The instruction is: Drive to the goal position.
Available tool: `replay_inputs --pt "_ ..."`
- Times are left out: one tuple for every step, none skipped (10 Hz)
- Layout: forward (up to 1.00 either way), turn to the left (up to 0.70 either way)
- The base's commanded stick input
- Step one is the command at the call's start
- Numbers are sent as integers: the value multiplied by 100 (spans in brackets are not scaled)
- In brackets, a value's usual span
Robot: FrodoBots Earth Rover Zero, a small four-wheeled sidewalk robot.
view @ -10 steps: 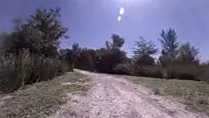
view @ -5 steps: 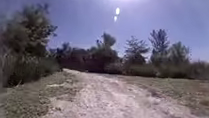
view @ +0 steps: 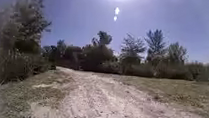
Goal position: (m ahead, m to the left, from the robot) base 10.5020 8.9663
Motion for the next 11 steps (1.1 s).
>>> replay_inputs --pt "70 0" --pt "70 0" --pt "70 0" --pt "70 0" --pt "70 0" --pt "70 0" --pt "70 0" --pt "70 0" --pt "70 0" --pt "70 0" --pt "70 0"
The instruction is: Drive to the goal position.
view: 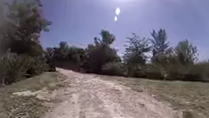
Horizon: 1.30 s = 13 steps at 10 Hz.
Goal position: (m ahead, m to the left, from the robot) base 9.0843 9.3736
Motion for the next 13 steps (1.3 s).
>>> replay_inputs --pt "70 0" --pt "70 0" --pt "70 0" --pt "70 0" --pt "70 0" --pt "70 0" --pt "70 0" --pt "70 0" --pt "70 0" --pt "70 0" --pt "70 0" --pt "70 0" --pt "70 0"
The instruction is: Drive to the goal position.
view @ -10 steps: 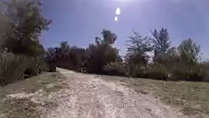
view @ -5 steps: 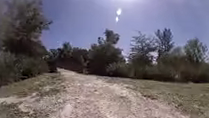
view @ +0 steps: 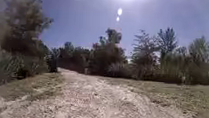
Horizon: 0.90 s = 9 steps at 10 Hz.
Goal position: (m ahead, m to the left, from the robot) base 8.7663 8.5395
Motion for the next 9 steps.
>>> replay_inputs --pt "70 0" --pt "70 0" --pt "70 0" --pt "70 0" --pt "70 0" --pt "70 0" --pt "70 0" --pt "70 0" --pt "70 0"
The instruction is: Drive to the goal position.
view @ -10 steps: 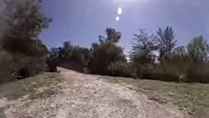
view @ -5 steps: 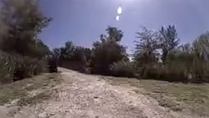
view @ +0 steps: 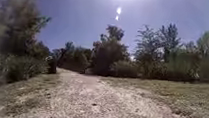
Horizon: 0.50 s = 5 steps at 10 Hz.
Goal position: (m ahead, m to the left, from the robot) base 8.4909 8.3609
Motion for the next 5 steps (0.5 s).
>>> replay_inputs --pt "70 0" --pt "70 0" --pt "68 0" --pt "69 0" --pt "70 0"
